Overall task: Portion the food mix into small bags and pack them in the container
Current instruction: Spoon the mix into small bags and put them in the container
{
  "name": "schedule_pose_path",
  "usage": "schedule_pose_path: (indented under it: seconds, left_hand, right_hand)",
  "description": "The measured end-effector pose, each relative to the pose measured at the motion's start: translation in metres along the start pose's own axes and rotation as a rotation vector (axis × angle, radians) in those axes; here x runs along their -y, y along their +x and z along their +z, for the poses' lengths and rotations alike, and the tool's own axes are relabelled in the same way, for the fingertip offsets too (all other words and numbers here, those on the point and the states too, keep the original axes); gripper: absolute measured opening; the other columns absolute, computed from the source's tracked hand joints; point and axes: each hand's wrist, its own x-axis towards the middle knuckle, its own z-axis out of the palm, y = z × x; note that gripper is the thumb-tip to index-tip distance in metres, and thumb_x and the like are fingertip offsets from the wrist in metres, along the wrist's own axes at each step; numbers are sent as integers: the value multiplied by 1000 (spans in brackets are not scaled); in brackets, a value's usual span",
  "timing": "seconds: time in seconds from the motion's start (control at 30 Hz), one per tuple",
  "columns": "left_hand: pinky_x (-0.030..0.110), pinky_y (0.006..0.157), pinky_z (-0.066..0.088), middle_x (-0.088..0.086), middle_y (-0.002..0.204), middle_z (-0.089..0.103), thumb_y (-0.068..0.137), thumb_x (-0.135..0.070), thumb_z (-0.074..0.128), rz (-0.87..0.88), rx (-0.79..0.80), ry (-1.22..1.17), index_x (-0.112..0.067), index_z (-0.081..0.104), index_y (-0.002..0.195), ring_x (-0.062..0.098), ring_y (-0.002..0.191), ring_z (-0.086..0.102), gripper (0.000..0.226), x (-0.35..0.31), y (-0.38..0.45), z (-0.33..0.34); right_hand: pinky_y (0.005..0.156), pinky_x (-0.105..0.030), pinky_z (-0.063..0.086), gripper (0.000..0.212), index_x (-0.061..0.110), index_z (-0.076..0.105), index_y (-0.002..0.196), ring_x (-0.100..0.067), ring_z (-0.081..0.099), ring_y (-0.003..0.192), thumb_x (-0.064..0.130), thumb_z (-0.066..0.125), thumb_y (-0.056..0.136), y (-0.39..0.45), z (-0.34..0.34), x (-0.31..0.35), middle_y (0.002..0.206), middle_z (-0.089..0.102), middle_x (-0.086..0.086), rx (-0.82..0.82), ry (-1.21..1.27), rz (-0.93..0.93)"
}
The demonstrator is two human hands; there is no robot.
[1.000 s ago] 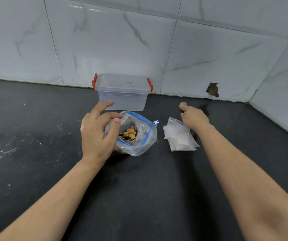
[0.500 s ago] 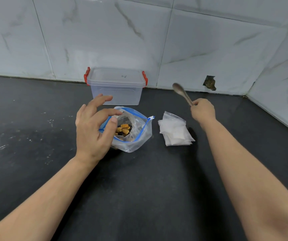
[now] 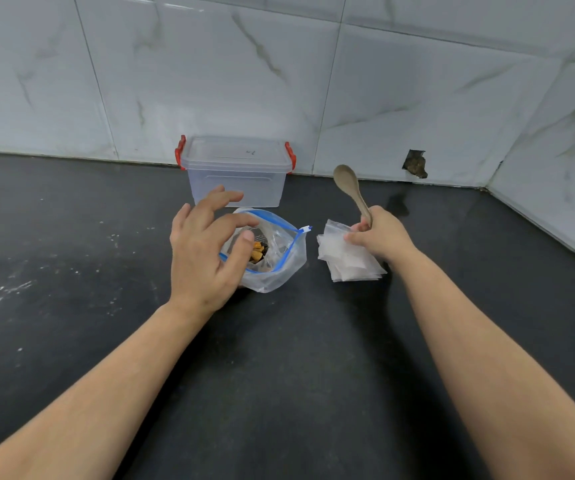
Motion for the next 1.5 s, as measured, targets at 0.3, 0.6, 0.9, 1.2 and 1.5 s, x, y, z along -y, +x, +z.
schedule_pose_path:
  seconds: [0.3,0.6,0.9,1.2,1.5]
  left_hand:
    - [39,101,30,4,120,61,86,-26,50,11,-46,33,-14,72,96,13,120,48,27,-4,2,0]
    - [36,100,27,2,134,48,69,-59,61,-58,53,50,-26,43,137,12,122,38,78,-30,7,-9]
    - [44,114,16,-2,134,54,72,-42,61,-118,-19,162,-15,31,144,17,123,49,83,-28,6,-13]
    - [58,110,14,0,137,45,68,-32,51,-22,-41,108,-21,20,141,18,128,35,80,-28,6,-21]
    - [55,111,3,0,139,29,68,-52,52,-65,1,192,-30,3,145,23,134,25,93,-25,7,-23]
  right_hand:
    - [65,-31,43,32,23,39,66,-18,52,71,9,65,80,-19,-16,28,82,61,-6,-235,38,-103]
    - [75,-44,52,22,20,50,64,-22,62,73,13,69,75,-98,2,99,71,64,-1,-274,296,-355]
    - [69,-42,49,44,28,38,54,-31,61,71,12,69,79,-120,12,120,62,53,-8,-45,562,-417]
    - [82,-46,57,45,20,37,64,-15,69,75,5,78,73,-114,-2,129,87,75,-9,172,523,-446]
    - [78,-40,57,43,18,36,65,-7,68,69,-1,72,75,-111,6,132,81,74,-9,148,464,-458]
